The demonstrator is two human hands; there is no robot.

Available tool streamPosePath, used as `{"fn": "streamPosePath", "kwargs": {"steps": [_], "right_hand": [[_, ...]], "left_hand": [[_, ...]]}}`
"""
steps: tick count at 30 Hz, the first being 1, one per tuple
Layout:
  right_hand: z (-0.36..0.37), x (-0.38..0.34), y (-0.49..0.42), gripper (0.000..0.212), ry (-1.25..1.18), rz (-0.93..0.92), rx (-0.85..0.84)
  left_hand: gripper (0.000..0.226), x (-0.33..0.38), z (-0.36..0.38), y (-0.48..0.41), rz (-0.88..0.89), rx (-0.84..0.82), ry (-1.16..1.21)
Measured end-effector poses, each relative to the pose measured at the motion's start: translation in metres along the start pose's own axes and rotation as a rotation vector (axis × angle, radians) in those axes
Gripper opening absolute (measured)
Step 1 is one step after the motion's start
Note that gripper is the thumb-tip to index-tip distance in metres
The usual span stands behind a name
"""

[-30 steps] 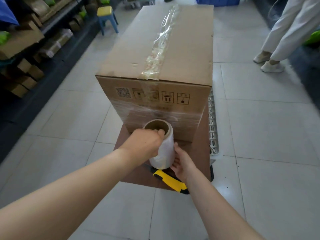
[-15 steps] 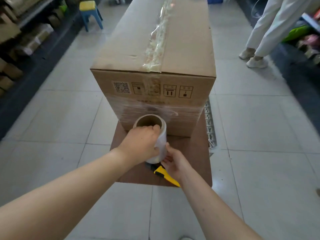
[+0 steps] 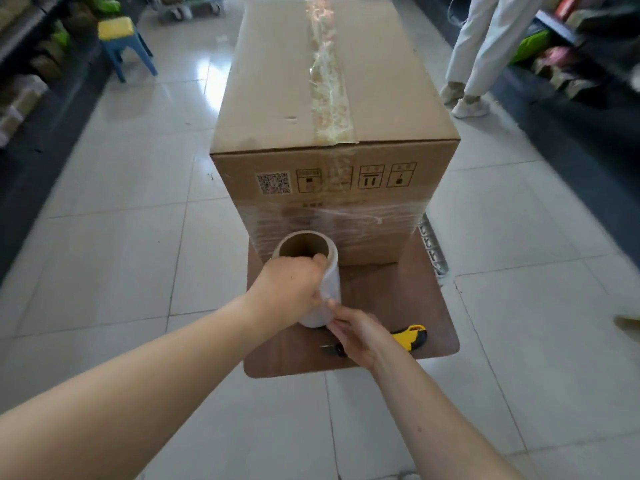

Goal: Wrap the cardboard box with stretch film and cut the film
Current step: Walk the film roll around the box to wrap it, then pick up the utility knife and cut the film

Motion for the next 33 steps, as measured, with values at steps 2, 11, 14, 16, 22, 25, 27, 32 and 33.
{"fn": "streamPosePath", "kwargs": {"steps": [2,11,14,16,22,25,27,32,33], "right_hand": [[0.004,0.004,0.002,0.040,-0.031,-0.024,0.005],[0.020,0.018,0.010,0.021,0.029,-0.088,0.039],[0.023,0.022,0.008,0.010,0.041,-0.070,0.055],[0.022,0.023,0.009,0.011,0.054,-0.074,0.055],[0.015,0.011,0.007,0.041,0.233,-0.130,0.095],[0.002,-0.013,0.006,0.052,0.385,-0.208,0.159],[-0.009,-0.031,0.005,0.063,0.338,-0.239,0.180],[-0.035,-0.050,0.014,0.045,0.563,-0.450,0.160],[-0.041,-0.051,0.017,0.041,0.718,-0.511,0.154]], "left_hand": [[0.026,-0.003,0.003,0.005,0.007,0.021,-0.035],[0.024,-0.018,0.010,0.010,0.045,0.054,-0.085],[0.025,-0.020,0.008,0.011,0.006,0.038,-0.061],[0.029,-0.018,0.010,0.011,0.007,0.037,-0.060],[0.043,-0.010,0.020,0.002,0.003,0.006,-0.148],[0.049,-0.007,0.019,-0.003,0.006,-0.029,-0.177],[0.050,-0.006,0.019,-0.003,0.020,-0.010,-0.203],[0.042,-0.005,0.018,0.007,0.060,0.007,-0.241],[0.039,-0.005,0.017,0.011,0.084,-0.014,-0.234]]}}
Point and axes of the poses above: each hand's wrist, its own y-axis away from the middle knuckle, its own z-axis out of the palm, x = y × z, the point moved 2 cm from there along -y, towards the middle knuckle, and after that the axes turned 8 degrees about x, right-handed, at the moved point
